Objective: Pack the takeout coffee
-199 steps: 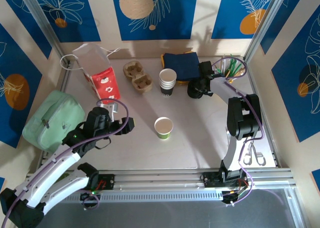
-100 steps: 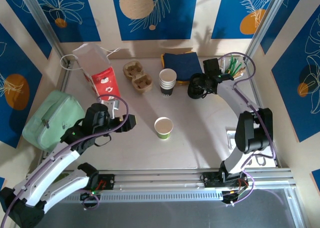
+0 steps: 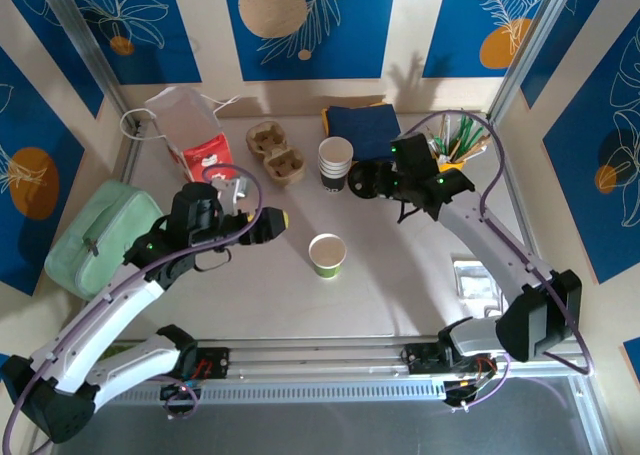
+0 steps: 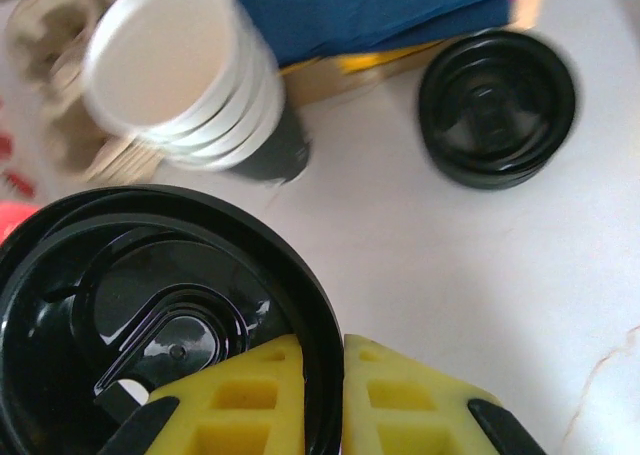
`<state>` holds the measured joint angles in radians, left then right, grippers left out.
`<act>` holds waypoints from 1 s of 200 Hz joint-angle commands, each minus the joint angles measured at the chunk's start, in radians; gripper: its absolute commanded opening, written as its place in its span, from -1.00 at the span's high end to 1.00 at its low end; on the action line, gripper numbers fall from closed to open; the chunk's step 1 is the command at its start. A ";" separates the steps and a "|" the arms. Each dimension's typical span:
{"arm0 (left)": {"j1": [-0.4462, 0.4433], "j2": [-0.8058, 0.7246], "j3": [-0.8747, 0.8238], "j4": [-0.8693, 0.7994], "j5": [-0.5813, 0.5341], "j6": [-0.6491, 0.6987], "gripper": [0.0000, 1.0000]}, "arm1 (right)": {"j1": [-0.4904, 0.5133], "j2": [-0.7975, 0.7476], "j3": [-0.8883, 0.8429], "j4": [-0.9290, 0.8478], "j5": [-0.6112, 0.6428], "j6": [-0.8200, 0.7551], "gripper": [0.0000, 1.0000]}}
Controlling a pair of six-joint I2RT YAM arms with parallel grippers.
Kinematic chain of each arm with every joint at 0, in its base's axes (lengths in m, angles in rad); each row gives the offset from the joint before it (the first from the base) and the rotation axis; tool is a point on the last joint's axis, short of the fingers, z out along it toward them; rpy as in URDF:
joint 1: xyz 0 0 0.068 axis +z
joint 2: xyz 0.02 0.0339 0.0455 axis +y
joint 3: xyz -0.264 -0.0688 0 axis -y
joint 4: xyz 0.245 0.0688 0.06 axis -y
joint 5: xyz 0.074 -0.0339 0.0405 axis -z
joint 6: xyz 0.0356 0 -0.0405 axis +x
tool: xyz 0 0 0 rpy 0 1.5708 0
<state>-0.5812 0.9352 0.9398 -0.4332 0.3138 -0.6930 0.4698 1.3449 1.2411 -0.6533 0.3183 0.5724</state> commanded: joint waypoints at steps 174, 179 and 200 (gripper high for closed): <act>-0.038 0.227 0.034 0.254 0.241 -0.221 -0.32 | 0.348 -0.054 0.077 -0.053 -0.056 0.125 0.71; -0.038 0.229 0.032 0.263 0.247 -0.224 -0.28 | 0.350 -0.053 0.078 -0.052 -0.057 0.125 0.71; -0.040 0.236 0.028 0.283 0.260 -0.235 -0.07 | 0.353 -0.054 0.079 -0.049 -0.057 0.126 0.71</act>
<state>-0.6075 1.1656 0.9695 -0.2153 0.5320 -0.9100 0.8139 1.3098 1.2884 -0.7074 0.2794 0.6823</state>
